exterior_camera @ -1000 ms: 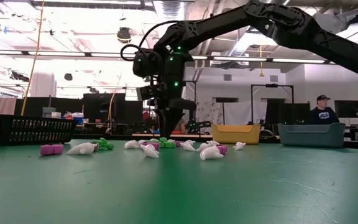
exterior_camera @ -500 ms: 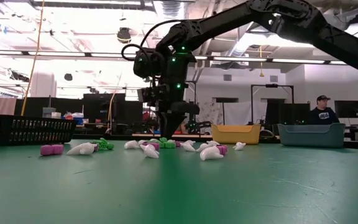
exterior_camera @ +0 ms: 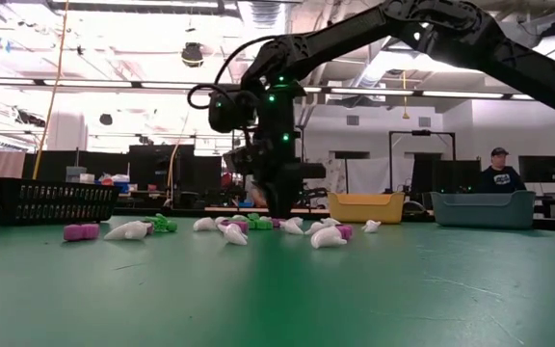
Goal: Sort Halloween decoration
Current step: Put the pink skeleton toy into the yellow bin
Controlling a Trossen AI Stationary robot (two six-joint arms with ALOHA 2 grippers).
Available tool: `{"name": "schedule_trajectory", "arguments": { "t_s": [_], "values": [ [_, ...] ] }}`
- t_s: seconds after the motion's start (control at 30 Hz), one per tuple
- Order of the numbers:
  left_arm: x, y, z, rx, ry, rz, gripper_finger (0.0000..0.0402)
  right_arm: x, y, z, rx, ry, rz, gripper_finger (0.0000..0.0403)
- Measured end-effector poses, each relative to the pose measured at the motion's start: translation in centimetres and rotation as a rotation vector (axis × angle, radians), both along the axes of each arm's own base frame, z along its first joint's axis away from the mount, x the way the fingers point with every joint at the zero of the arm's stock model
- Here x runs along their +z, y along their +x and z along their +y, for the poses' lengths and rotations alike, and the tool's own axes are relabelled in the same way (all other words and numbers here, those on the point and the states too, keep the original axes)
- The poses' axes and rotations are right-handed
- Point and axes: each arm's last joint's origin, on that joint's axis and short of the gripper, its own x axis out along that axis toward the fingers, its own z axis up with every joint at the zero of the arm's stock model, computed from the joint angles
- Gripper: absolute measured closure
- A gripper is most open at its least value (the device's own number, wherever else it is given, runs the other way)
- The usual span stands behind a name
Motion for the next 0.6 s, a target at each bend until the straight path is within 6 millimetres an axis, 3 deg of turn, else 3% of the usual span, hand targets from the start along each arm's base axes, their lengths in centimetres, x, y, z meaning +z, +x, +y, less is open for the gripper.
{"name": "schedule_trajectory", "arguments": {
  "t_s": [0.2,0.33,0.5,0.6],
  "values": [
    [0.0,0.0,0.0,-0.005,-0.003,0.003,0.0202,0.9,-0.5,-0.3,-0.068,-0.005,0.005,0.0296],
    [0.0,0.0,0.0,-0.005,-0.004,0.002,0.0202,2.7,-1.7,-1.7,-0.284,0.013,-0.028,0.0296],
    [0.0,0.0,0.0,-0.002,-0.008,-0.005,0.0202,7.5,-3.3,-3.7,-0.580,0.151,-0.218,0.0296],
    [0.0,0.0,0.0,0.007,-0.020,-0.018,0.0202,7.9,-3.3,-4.5,-0.703,0.242,-0.283,0.0296]
  ]
}}
